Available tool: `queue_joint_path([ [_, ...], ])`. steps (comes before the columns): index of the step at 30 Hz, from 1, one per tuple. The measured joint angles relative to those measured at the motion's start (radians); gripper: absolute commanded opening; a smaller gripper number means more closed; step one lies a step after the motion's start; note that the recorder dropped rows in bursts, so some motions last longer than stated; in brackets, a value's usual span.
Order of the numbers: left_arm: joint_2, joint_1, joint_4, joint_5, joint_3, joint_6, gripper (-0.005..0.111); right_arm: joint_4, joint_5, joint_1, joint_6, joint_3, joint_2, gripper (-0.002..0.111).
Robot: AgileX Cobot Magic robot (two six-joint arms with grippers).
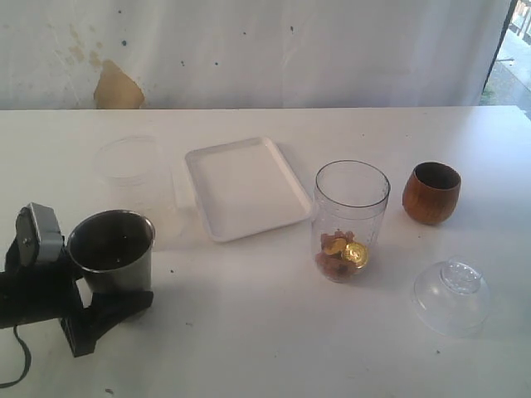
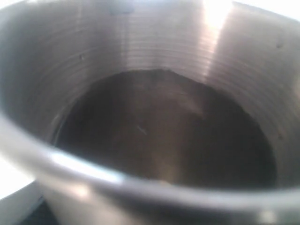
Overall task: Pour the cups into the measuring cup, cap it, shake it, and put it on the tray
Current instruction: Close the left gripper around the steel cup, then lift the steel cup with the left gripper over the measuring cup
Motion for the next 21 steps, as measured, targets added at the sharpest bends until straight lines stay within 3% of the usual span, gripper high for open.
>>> queue_joint_path([
  [7,-0.089,0.000,0.001,0.003,0.000,-0.015,0.000,0.000,0.000,0.000,0.006,0.000,0.000,0.000],
  [16,-0.151,0.000,0.051,0.003,-0.043,-0.213,0.000,0.000,0.000,0.000,0.006,0.000,0.000,0.000],
  [21,-0.182,-0.048,0.053,0.003,-0.066,-0.264,0.000,0.000,0.000,0.000,0.006,0.000,0.000,0.000],
])
